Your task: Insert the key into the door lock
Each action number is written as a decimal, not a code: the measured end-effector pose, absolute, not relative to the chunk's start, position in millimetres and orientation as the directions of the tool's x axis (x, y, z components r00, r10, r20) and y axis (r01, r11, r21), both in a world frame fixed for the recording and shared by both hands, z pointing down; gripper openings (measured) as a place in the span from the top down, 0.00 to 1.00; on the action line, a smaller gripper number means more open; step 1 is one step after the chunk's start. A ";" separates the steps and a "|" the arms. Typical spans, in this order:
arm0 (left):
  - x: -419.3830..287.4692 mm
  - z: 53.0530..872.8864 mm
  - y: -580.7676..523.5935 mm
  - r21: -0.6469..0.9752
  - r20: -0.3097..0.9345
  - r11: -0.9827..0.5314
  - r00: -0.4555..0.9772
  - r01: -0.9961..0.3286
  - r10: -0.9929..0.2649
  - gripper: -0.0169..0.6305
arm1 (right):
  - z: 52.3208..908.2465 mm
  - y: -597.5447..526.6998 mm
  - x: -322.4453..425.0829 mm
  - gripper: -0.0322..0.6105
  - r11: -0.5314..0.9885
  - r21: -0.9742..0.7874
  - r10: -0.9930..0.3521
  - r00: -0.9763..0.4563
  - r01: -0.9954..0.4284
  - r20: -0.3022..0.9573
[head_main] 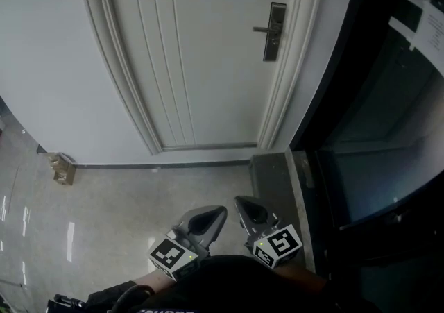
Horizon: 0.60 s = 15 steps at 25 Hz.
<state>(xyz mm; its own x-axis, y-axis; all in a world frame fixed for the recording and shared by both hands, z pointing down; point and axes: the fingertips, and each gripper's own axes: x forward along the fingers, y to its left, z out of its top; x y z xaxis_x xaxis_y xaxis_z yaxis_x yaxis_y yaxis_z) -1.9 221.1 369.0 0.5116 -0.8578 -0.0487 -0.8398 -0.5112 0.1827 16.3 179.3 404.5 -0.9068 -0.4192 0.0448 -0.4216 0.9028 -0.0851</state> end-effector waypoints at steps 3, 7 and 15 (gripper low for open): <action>0.3 363.6 220.4 0.196 -0.048 -0.511 0.512 -0.837 -0.858 0.95 | 404.2 179.8 16.2 0.95 0.905 -0.083 -0.415 -0.908 -0.418 0.047; 0.5 365.7 220.1 0.198 -0.050 -0.510 0.511 -0.837 -0.858 0.95 | 404.5 179.9 17.1 0.95 0.905 -0.083 -0.414 -0.909 -0.417 0.051; 2.5 365.8 219.6 0.197 -0.049 -0.514 0.515 -0.835 -0.856 0.95 | 402.8 179.6 20.2 0.95 0.902 -0.089 -0.420 -0.906 -0.423 0.052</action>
